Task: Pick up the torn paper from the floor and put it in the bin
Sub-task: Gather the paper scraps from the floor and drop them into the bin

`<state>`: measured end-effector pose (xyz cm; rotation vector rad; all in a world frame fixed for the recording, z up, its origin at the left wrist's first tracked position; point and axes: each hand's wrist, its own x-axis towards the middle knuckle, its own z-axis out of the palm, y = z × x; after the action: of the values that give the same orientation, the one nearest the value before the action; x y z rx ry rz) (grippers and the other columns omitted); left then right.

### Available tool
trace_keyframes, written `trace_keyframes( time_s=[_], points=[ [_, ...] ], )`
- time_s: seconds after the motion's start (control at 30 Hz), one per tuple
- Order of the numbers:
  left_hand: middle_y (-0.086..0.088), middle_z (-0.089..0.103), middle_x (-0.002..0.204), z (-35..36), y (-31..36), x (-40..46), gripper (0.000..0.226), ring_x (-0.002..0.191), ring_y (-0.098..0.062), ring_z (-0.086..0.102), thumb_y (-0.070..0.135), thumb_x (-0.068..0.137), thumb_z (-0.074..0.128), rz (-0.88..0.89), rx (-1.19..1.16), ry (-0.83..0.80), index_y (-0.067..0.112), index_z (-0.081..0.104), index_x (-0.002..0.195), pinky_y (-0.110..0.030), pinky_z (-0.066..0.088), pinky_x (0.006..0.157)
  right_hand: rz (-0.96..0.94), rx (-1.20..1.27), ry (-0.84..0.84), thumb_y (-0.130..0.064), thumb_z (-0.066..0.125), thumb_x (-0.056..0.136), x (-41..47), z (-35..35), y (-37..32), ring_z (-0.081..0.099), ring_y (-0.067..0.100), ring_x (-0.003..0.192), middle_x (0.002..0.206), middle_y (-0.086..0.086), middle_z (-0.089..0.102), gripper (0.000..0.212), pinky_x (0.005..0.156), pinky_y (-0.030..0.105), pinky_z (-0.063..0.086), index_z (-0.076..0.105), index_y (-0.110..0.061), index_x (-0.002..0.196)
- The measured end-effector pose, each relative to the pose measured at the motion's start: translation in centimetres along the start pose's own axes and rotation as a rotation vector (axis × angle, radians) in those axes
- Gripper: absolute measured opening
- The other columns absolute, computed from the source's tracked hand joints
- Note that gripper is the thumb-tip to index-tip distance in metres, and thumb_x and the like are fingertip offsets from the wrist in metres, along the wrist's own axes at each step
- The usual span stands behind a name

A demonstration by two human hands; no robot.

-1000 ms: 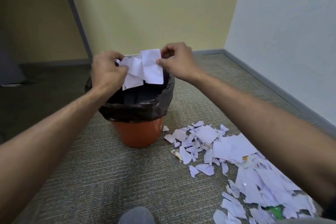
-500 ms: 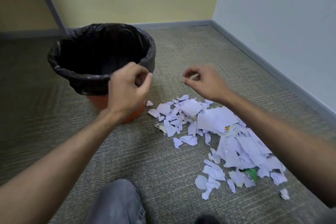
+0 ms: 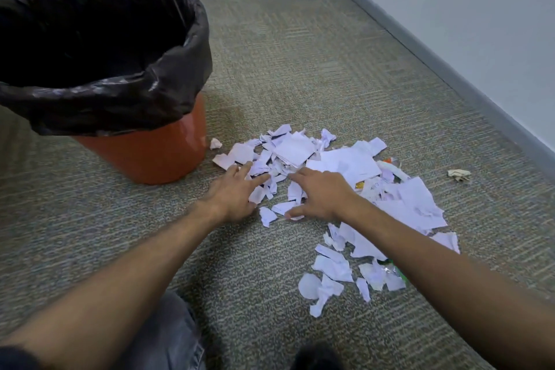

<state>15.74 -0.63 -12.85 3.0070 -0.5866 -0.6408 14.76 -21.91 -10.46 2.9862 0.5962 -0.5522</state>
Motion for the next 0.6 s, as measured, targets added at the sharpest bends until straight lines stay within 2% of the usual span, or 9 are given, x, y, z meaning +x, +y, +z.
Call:
trace_keyframes(
  time_s=[0.07, 0.13, 0.23, 0.33, 0.5, 0.6],
  points=[
    [-0.004, 0.008, 0.162, 0.4, 0.1, 0.1, 0.068, 0.147, -0.031, 0.011, 0.022, 0.096, 0.051, 0.009, 0.018, 0.006, 0.043, 0.019, 0.151, -0.056, 0.044, 0.098, -0.021, 0.008, -0.021, -0.075, 0.061, 0.075, 0.4, 1.3, -0.1, 0.056, 0.030, 0.123, 0.155, 0.001, 0.035, 0.096, 0.092, 0.042, 0.049, 0.027, -0.029, 0.152],
    [-0.005, 0.025, 0.155, 0.8, 0.2, 0.2, 0.067, 0.140, -0.029, 0.024, 0.010, 0.093, 0.051, 0.009, -0.001, 0.065, 0.039, 0.028, 0.150, -0.050, 0.048, 0.093, -0.044, 0.033, -0.017, -0.071, 0.062, 0.078, 0.7, 2.2, -0.1, 0.055, 0.031, 0.123, 0.154, 0.001, 0.035, 0.090, 0.091, 0.042, 0.050, 0.028, -0.031, 0.151],
    [0.000, 0.048, 0.136, 1.3, 0.3, 0.2, 0.062, 0.123, -0.025, 0.040, 0.008, 0.091, 0.055, -0.003, -0.055, 0.178, 0.030, 0.039, 0.146, -0.044, 0.051, 0.086, -0.079, 0.070, 0.005, -0.057, 0.064, 0.085, 0.8, 3.3, -0.3, 0.056, 0.030, 0.120, 0.150, 0.002, 0.038, 0.073, 0.090, 0.040, 0.049, 0.035, -0.032, 0.148],
    [0.000, 0.062, 0.124, 1.6, 0.4, 0.3, 0.052, 0.116, -0.023, 0.052, 0.005, 0.090, 0.053, -0.051, -0.141, 0.280, 0.025, 0.053, 0.138, -0.042, 0.051, 0.087, -0.082, 0.153, 0.033, -0.041, 0.066, 0.089, 0.8, 3.8, -0.3, 0.058, 0.028, 0.112, 0.140, 0.002, 0.045, 0.052, 0.087, 0.037, 0.047, 0.050, -0.027, 0.137],
    [-0.003, 0.068, 0.122, 1.3, 0.5, 0.0, 0.042, 0.115, -0.025, 0.059, 0.005, 0.090, 0.052, -0.100, -0.208, 0.363, 0.021, 0.063, 0.127, -0.040, 0.052, 0.088, -0.064, 0.376, 0.097, -0.028, 0.068, 0.089, 0.8, 4.2, -0.4, 0.058, 0.026, 0.103, 0.116, 0.004, 0.059, 0.027, 0.083, 0.036, 0.045, 0.064, -0.018, 0.114],
    [-0.003, 0.068, 0.121, 0.4, 0.7, -0.7, 0.039, 0.113, -0.025, 0.060, 0.005, 0.088, 0.054, -0.094, -0.261, 0.447, 0.019, 0.066, 0.123, -0.037, 0.050, 0.087, 0.022, 0.585, 0.191, -0.025, 0.073, 0.086, 0.4, 3.7, -0.2, 0.063, 0.022, 0.084, 0.106, 0.005, 0.067, 0.024, 0.075, 0.034, 0.050, 0.070, -0.014, 0.108]
  ],
)
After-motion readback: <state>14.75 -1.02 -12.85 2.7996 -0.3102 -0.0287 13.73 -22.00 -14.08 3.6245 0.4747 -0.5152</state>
